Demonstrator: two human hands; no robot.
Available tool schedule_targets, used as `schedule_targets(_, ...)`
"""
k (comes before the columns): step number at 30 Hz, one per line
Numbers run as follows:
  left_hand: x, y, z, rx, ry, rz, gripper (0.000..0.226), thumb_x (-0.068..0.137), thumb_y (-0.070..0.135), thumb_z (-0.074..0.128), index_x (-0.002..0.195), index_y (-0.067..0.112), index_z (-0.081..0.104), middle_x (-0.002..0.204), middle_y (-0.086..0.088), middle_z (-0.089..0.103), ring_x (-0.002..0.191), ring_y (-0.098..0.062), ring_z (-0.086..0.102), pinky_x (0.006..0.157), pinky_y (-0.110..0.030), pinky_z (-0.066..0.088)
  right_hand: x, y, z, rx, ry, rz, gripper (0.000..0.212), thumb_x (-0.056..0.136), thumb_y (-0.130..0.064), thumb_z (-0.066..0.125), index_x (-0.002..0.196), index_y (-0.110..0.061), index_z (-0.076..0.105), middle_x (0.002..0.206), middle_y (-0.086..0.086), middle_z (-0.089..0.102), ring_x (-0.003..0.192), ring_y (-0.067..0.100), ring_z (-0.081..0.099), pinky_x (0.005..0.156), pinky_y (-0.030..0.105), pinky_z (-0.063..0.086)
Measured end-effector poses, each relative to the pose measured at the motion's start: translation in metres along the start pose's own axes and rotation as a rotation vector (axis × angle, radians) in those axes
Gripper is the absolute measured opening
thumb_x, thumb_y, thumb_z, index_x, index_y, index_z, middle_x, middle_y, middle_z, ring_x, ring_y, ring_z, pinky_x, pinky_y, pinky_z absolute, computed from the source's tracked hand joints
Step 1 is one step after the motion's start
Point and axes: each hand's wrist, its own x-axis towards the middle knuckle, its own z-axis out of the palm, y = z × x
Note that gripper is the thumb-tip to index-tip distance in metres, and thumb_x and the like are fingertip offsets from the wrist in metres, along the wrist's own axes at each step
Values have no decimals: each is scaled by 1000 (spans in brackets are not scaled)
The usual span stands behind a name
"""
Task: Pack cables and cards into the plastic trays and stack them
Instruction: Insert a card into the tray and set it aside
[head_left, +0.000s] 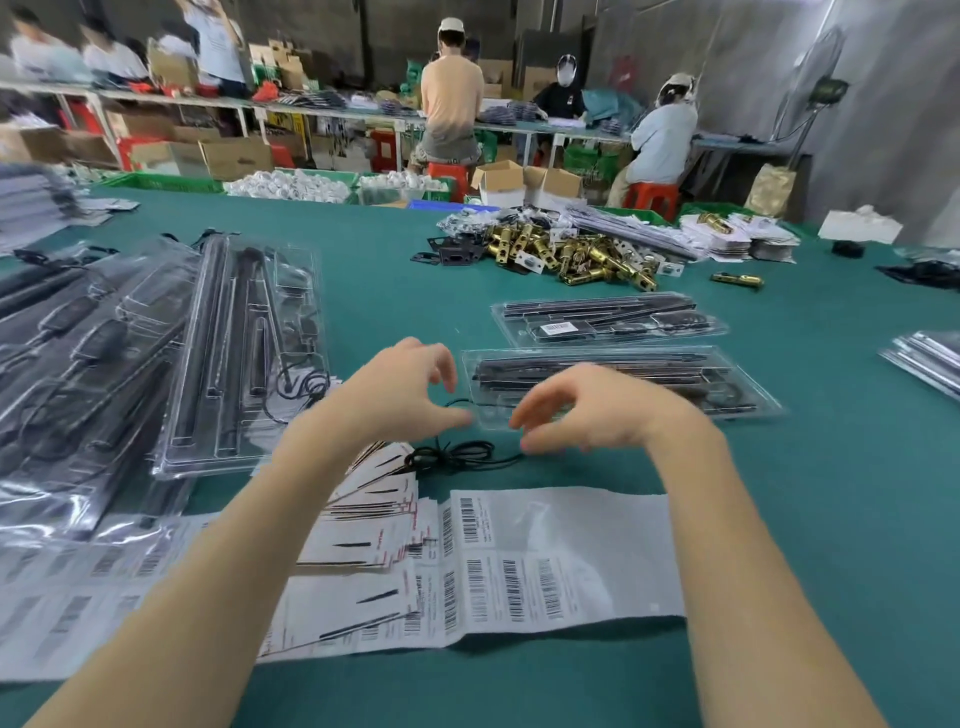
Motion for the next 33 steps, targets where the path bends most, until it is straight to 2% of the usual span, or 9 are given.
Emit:
schedule_targets(4, -12, 16, 0, 247, -319, 41, 39, 80, 38, 76, 116, 33, 63, 115, 13, 65, 93, -9, 59, 91, -31, 50, 13, -2, 12, -124, 38, -10, 38, 84, -27, 79, 119, -33, 68, 111, -18, 69, 100, 3, 62, 84, 20, 44)
schedule_targets(6, -10, 19, 6, 281, -285, 36, 40, 82, 25, 70, 121, 31, 62, 120, 8, 66, 107, -19, 60, 96, -37, 52, 13, 1, 14, -55, 105, -43, 35, 84, -22, 78, 115, -34, 67, 109, -18, 69, 101, 3, 64, 85, 20, 47)
schedule_targets(10, -7, 12, 11, 210, -206, 54, 40, 85, 7, 58, 119, 27, 54, 118, 0, 63, 103, -24, 59, 93, -40, 52, 12, 9, 19, 88, 242, -139, 26, 89, -8, 67, 98, -33, 70, 106, -16, 73, 103, 2, 66, 95, 23, 51)
schedule_targets(14, -7, 6, 4, 44, -197, 133, 36, 87, 4, 57, 105, 34, 67, 109, 7, 69, 96, -15, 60, 90, -28, 48, 9, 15, 14, 179, 397, -188, 31, 89, -5, 58, 89, -32, 73, 95, -16, 75, 87, -6, 68, 82, 21, 54)
schedule_targets(18, -7, -7, -7, -221, -139, 122, 21, 92, 17, 64, 90, 38, 69, 92, 16, 71, 90, -8, 65, 86, -26, 50, 10, 30, 12, -60, 210, -104, 43, 86, -6, 55, 99, -44, 71, 106, -28, 61, 67, -26, 51, 67, 10, 39)
schedule_targets(21, -5, -15, -3, -314, -102, 117, 10, 96, 27, 64, 94, 36, 69, 83, 19, 68, 76, -3, 59, 78, -26, 47, 17, 32, 24, -67, 323, -87, 9, 92, -32, 68, 91, -40, 73, 91, -27, 65, 80, -16, 55, 74, 19, 38)
schedule_targets(26, 0, -22, 1, -351, 59, 44, 9, 99, 29, 61, 93, 35, 63, 91, 9, 70, 86, -18, 65, 79, -31, 48, 16, 12, 30, 245, 439, -244, 22, 101, -35, 56, 92, -32, 75, 66, -6, 72, 70, 21, 69, 73, 35, 56)
schedule_targets(29, 0, -23, 2, -427, 169, -26, 13, 96, 32, 64, 97, 34, 52, 96, 7, 73, 89, -22, 69, 87, -39, 53, 17, -5, 24, 511, 394, -309, 26, 103, -31, 52, 96, -23, 76, 57, 1, 64, 44, 19, 57, 53, 28, 51)
schedule_targets(33, -3, -22, 1, -603, 137, -87, 27, 96, 30, 66, 98, 21, 40, 94, 3, 78, 81, -23, 61, 83, -47, 53, 16, -4, 19, 379, 236, -125, 20, 104, -28, 50, 103, -23, 69, 63, 0, 69, 48, 19, 61, 51, 23, 47)
